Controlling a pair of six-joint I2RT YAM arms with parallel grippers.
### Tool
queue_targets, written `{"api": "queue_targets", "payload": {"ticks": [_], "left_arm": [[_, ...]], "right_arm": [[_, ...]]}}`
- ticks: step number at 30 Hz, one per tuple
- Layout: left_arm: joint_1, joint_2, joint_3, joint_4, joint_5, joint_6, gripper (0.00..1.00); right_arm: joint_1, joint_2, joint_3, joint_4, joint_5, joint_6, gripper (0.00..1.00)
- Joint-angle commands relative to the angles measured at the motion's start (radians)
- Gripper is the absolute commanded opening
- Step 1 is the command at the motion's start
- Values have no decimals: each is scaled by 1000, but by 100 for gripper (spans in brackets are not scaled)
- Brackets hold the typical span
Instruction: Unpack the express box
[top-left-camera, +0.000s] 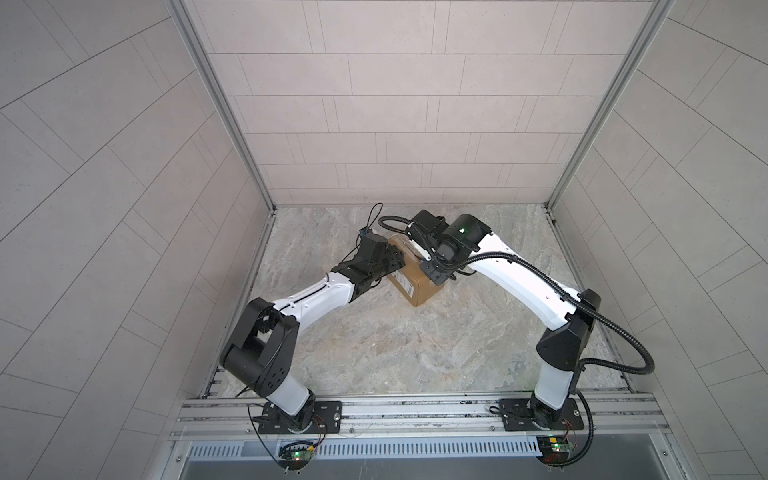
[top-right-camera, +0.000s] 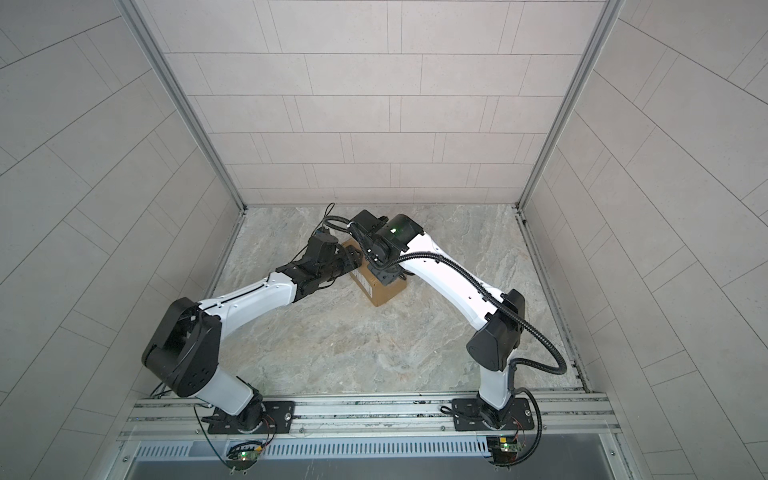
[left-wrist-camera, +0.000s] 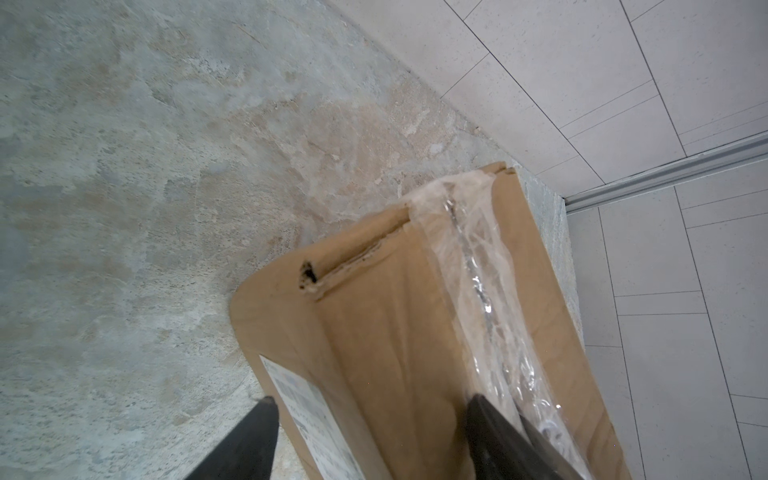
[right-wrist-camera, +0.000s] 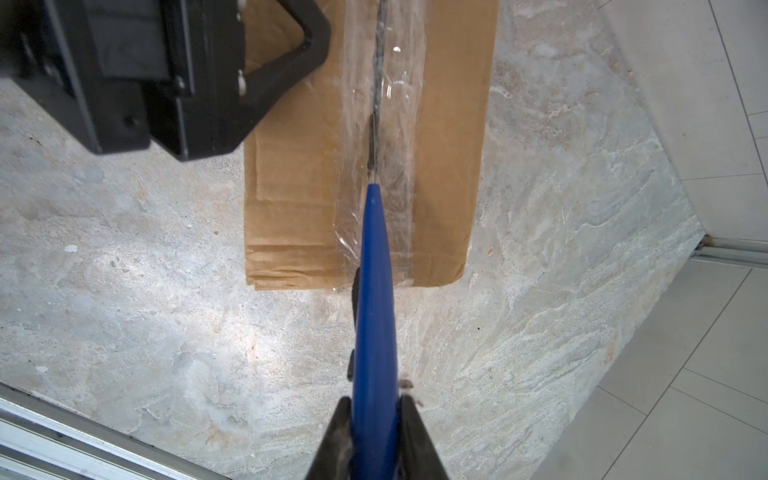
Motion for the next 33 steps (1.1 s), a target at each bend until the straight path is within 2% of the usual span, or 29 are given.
{"api": "queue_targets", "payload": {"ticks": [1,10,16,21,33], "left_arm": [[8,29,-18,-128,-68,0,73],[11,32,-29,-104,-44,-4,72],[10,25,-37,-79,-21,3,73],[10,21,-44,-74,-19,1,72],[14,30,-54,-80,-24,-6,71]], "right_arm": [[5,-20,10,-121,58,25,0],[5,-55,-51,-114,37,59,0],[5,-1,-33,-19,17,83,0],[5,34,3,-16,21,93,0],[-11,-106,-72,-141,20,64,0]]}}
